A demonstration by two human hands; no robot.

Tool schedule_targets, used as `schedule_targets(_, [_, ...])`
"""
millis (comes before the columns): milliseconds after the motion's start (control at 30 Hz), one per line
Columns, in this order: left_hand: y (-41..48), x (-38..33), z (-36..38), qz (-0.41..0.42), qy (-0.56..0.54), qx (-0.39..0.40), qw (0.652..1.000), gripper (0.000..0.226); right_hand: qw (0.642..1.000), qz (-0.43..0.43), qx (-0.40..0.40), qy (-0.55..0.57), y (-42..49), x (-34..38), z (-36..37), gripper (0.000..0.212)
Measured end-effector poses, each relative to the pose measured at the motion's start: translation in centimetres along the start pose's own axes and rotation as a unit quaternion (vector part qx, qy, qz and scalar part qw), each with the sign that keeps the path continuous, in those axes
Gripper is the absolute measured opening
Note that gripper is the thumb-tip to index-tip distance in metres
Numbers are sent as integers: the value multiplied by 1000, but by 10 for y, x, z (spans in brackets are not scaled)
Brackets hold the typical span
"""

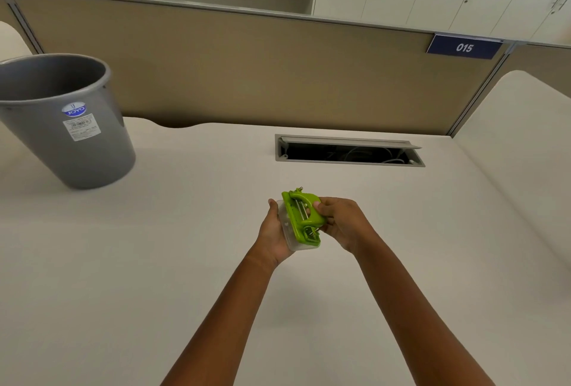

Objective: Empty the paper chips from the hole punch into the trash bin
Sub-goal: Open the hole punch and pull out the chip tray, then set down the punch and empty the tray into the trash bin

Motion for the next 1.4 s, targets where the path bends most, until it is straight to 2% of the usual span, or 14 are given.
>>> schedule_targets(100, [1,-1,2,4,0,16,1000,64,997,28,0,73,2,-3,-7,16])
schedule_targets(267, [2,0,8,24,-18,50,998,61,984,82,24,158,2,-4,-13,27])
schedule_targets(433, [3,1,15,34,-48,71,996,65,964,122,24,233,3,-8,-21,28])
schedule_targets(600, [3,3,18,29,-41,78,996,61,958,136,22,252,8,-15,-28,35])
schedule_targets(767, [1,3,27,30,-61,115,991,77,957,141,27,250,14,-21,-30,34])
schedule_targets(833, [-2,2,31,35,-55,125,990,73,959,141,25,244,16,-22,-30,33])
schedule_targets(967, [2,1,21,31,-44,87,995,67,958,129,38,253,15,-18,-28,34])
schedule_targets(1033, [5,0,11,28,-40,40,998,58,964,104,39,243,17,-11,-31,34])
schedule_targets(1133, [6,-3,0,32,-46,4,998,54,981,49,-1,188,24,-1,-44,27])
schedule_targets(1233, [3,-8,-9,39,-47,-18,998,54,996,7,-49,78,35,0,-58,19])
schedule_targets(1333, [1,-13,-13,50,-55,-26,997,54,992,4,-111,-62,49,-12,-71,28])
schedule_targets(1400, [0,-14,-15,49,-61,-32,996,54,984,20,-144,-103,55,-25,-79,29])
Point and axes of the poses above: each hand's wrist, its own y-axis towards the middle knuckle, its own z-axis out of the palm, x = y × z, the point moved 7 cm from there along y, towards the middle knuckle
